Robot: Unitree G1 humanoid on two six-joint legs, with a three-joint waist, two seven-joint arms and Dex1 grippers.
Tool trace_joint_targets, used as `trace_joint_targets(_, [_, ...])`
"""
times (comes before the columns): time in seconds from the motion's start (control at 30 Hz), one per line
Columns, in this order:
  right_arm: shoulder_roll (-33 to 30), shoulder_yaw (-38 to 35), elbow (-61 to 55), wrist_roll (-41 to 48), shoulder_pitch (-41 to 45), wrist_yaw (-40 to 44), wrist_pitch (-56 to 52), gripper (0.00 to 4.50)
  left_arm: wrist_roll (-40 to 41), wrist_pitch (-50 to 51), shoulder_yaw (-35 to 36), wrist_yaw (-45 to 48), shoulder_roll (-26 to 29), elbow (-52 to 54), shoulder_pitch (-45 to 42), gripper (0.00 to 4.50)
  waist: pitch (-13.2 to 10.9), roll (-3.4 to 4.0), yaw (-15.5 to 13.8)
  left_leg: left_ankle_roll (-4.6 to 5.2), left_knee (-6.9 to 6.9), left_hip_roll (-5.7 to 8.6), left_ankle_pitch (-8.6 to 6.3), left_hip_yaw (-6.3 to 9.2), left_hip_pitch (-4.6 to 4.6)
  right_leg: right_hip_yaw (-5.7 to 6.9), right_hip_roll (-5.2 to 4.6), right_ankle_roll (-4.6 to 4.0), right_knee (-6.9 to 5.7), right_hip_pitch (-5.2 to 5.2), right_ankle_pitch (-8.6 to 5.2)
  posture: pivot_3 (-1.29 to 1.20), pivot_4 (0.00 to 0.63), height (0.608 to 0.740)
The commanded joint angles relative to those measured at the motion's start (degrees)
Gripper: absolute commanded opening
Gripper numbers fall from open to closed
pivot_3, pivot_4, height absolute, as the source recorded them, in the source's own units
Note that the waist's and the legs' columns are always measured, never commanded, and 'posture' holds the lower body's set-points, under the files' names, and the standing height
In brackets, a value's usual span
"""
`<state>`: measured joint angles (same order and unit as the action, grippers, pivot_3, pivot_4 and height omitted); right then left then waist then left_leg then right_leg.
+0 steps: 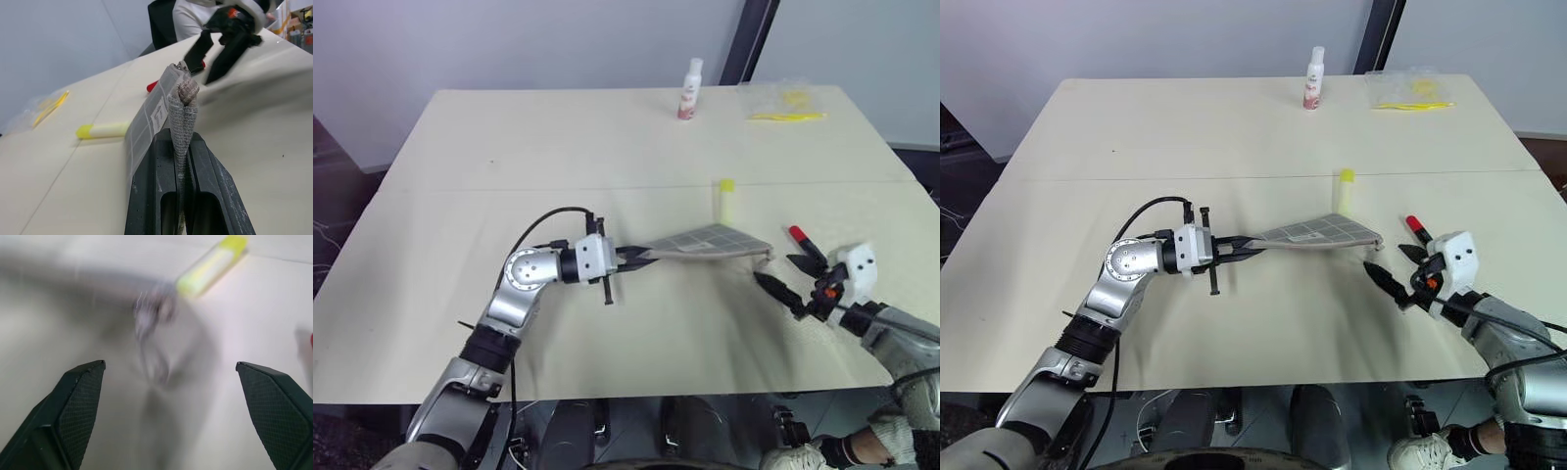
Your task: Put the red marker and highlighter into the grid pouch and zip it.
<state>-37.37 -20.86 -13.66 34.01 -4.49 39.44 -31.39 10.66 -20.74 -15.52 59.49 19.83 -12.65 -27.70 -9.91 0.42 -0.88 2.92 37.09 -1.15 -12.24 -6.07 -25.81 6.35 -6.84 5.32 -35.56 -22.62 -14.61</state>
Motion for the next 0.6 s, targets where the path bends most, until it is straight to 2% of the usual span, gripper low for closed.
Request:
trace_joint_targets(0.03, [3.1, -0.3, -2.4, 5.0, 2.3, -2.5, -4.2, 4.44, 0.4, -0.6, 1.0, -0.6, -0.4, 1.8, -0.2, 0.0, 0.0, 0.0, 0.1, 0.0, 0.0, 0.0, 0.0, 0.0, 0.0, 0.0, 0.0, 0.01, 0.0, 0.0, 0.01, 0.0, 0.15, 0.74])
trace_joint_targets(0.07, [4.3, 0.0, -2.2, 5.7, 3.6, -4.0, -5.4, 4.44, 0.3, -0.7, 1.0, -0.7, -0.5, 1.5, -0.3, 0.0, 0.0, 0.0, 0.2, 0.0, 0.0, 0.0, 0.0, 0.0, 0.0, 0.0, 0.0, 0.01, 0.01, 0.0, 0.01, 0.0, 0.15, 0.74])
trace_joint_targets(0.17, [7.4, 3.1, -1.8, 4.3, 6.5, -7.0, -6.7, 3.63, 0.0, -0.8, 1.1, -0.5, -0.5, 1.3, -0.2, 0.0, 0.0, 0.07, 0.3, -0.04, 0.02, 0.0, -0.02, -0.04, 0.01, -0.01, -0.01, -0.05, 0.0, -0.03, 0.0, 0.0, 0.15, 0.74])
trace_joint_targets(0.3, [9.3, 4.0, -2.3, 4.1, 8.3, -8.7, -6.5, 1.58, -0.1, -0.9, 0.9, 0.0, -0.2, 1.8, 0.1, 0.0, 0.0, 0.09, 0.0, -0.05, 0.0, -0.01, -0.03, -0.04, -0.01, -0.01, 0.0, -0.15, 0.0, -0.22, -0.05, 0.0, 0.15, 0.74])
trace_joint_targets(0.33, [8.8, 4.3, -3.1, 4.1, 7.8, -8.1, -6.6, 1.12, -0.2, -0.7, 0.7, 0.3, 0.0, 1.9, 0.3, 0.0, 0.0, 0.09, -0.1, -0.04, 0.01, 0.0, -0.03, -0.04, -0.05, -0.01, -0.01, -0.14, 0.01, -0.26, -0.04, 0.0, 0.15, 0.74])
trace_joint_targets(0.37, [7.4, 5.1, -4.5, 3.5, 6.9, -6.9, -6.6, 0.46, -0.7, -1.0, 0.6, 0.2, 0.2, 1.7, 0.4, 0.0, 0.0, 0.09, -0.1, -0.01, 0.01, 0.02, -0.02, -0.04, -0.1, 0.0, -0.02, -0.12, 0.02, -0.28, -0.04, 0.0, 0.15, 0.74])
trace_joint_targets(0.4, [5.8, 6.1, -5.9, 2.6, 5.8, -5.6, -6.5, 0.07, -1.3, -1.6, 0.5, 0.0, 0.3, 1.4, 0.5, 0.0, 0.0, 0.1, 0.0, 0.02, 0.01, 0.06, -0.01, -0.04, -0.19, 0.0, -0.04, -0.03, 0.03, -0.29, 0.02, 0.0, 0.15, 0.74])
trace_joint_targets(0.5, [-3.9, 12.9, -12.2, -4.1, 1.6, 1.4, -3.8, 0.02, -1.5, -2.1, 0.4, -0.2, 0.0, 0.7, 0.5, 0.0, 0.0, 0.09, 0.1, 0.1, 0.12, 0.13, 0.0, -0.04, -0.61, 0.0, -0.06, 0.08, -0.04, -0.51, 0.08, 0.0, 0.15, 0.74])
trace_joint_targets(0.6, [-12.6, 18.3, -16.2, -10.2, 0.7, 7.1, 0.6, 0.02, -2.1, -3.0, -0.4, 0.5, -0.6, -0.1, 0.1, 0.0, 0.0, 0.08, 0.1, 0.12, 0.22, 0.14, 0.0, -0.09, -0.61, 0.0, -0.03, 0.11, -0.23, -0.57, 0.09, 0.0, 0.15, 0.74])
